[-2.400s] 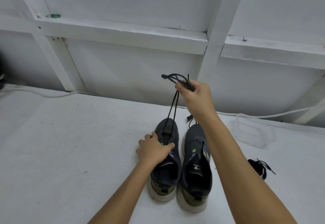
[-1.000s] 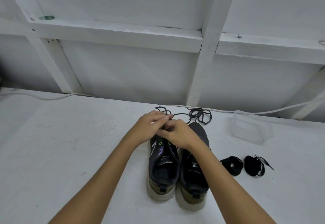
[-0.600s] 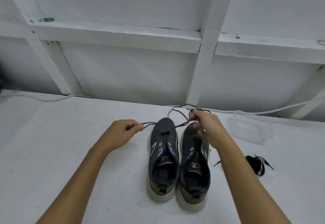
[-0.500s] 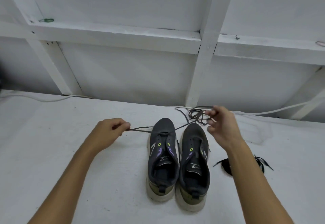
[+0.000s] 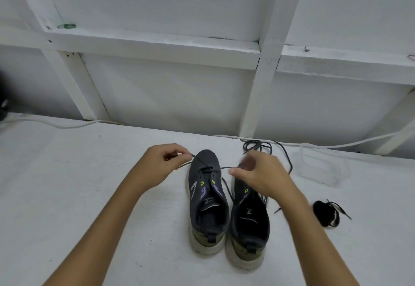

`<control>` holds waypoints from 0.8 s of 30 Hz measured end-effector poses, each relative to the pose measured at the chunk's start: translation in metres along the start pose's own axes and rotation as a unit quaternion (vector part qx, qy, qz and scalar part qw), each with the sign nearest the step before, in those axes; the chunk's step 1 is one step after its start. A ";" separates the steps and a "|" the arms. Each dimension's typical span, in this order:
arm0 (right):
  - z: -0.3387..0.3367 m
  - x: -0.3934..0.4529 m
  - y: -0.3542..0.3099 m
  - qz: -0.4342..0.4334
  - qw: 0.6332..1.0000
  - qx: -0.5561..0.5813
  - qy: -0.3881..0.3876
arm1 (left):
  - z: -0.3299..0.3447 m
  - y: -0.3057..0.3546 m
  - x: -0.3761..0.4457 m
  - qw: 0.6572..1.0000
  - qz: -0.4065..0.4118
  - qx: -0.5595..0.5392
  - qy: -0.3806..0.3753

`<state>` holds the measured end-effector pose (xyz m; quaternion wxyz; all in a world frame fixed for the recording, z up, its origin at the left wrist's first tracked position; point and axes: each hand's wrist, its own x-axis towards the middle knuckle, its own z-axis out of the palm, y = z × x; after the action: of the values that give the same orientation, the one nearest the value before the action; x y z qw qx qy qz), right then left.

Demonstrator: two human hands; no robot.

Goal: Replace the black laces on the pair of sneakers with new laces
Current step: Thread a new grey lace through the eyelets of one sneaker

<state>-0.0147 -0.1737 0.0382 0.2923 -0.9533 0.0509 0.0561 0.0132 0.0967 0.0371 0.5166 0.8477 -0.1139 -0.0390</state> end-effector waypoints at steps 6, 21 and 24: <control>0.028 0.027 -0.042 -0.174 0.977 0.092 -0.083 | 0.000 0.035 0.013 0.992 0.059 0.087 -0.070; 0.039 0.041 -0.028 -0.162 0.981 0.107 0.021 | -0.085 0.038 -0.012 0.988 -0.039 0.145 -0.023; 0.041 0.036 -0.059 -0.281 0.949 0.144 -0.004 | -0.054 0.041 -0.007 0.990 -0.020 0.127 -0.050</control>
<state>0.0257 -0.1046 0.0321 0.4302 -0.8767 -0.2128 -0.0324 0.0105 0.1269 0.0981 0.3975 0.9055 -0.1266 -0.0773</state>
